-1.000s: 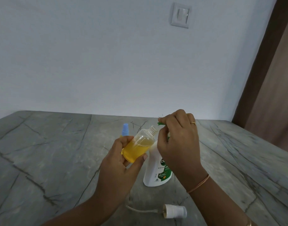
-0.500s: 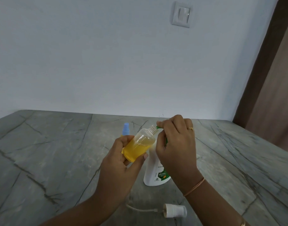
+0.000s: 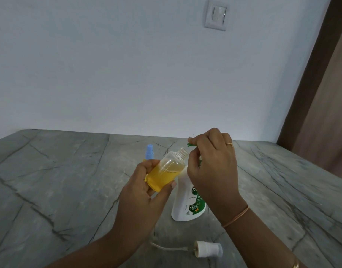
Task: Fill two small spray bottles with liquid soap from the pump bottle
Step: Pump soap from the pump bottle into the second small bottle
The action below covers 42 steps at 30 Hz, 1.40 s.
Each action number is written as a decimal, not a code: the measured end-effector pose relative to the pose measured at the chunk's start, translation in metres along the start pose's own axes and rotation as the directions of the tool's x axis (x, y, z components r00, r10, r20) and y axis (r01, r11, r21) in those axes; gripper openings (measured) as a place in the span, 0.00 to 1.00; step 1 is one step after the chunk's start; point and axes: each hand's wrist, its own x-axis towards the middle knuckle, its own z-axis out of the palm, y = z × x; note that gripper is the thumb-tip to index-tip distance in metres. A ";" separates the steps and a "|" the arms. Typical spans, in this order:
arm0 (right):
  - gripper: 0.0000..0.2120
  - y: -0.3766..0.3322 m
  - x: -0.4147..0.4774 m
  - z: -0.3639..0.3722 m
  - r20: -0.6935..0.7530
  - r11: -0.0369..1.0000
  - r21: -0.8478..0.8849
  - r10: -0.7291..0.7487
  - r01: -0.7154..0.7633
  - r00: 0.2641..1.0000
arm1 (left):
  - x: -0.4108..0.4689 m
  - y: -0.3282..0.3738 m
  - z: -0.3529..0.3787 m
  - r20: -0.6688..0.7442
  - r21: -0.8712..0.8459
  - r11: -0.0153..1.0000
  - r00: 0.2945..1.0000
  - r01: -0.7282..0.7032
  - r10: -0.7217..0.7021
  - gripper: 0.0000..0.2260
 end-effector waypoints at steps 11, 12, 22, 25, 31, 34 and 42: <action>0.12 -0.003 -0.010 0.003 -0.022 1.000 0.000 0.000 0.000 1.000 | -0.001 0.002 -0.002 -0.001 0.006 1.000 1.000 0.000 0.000 0.16; 0.12 -0.003 -0.008 0.002 -0.018 1.000 0.002 0.005 -0.005 1.000 | -0.001 0.002 -0.002 0.000 0.002 1.000 1.000 -0.002 0.002 0.16; 0.12 0.000 0.000 0.000 0.005 0.997 0.080 0.024 -0.025 1.000 | 0.000 0.003 -0.001 0.000 0.006 1.000 1.000 0.007 -0.007 0.15; 0.11 -0.002 -0.003 0.002 -0.024 0.997 0.072 0.015 -0.013 1.000 | 0.000 0.002 -0.001 -0.002 0.008 1.000 1.000 0.003 -0.003 0.16; 0.10 -0.002 -0.014 0.006 -0.056 0.997 0.076 0.008 -0.004 0.998 | 0.000 0.001 -0.002 -0.006 0.006 1.000 1.000 0.002 -0.002 0.17; 0.10 -0.002 -0.014 0.005 -0.043 0.997 0.079 0.018 -0.015 0.999 | 0.000 0.001 -0.001 -0.007 -0.006 1.000 1.000 0.000 0.000 0.16; 0.10 -0.001 -0.002 0.000 -0.022 0.999 0.041 0.012 -0.011 1.000 | 0.001 -0.002 -0.001 -0.001 -0.008 1.000 1.000 0.004 -0.004 0.16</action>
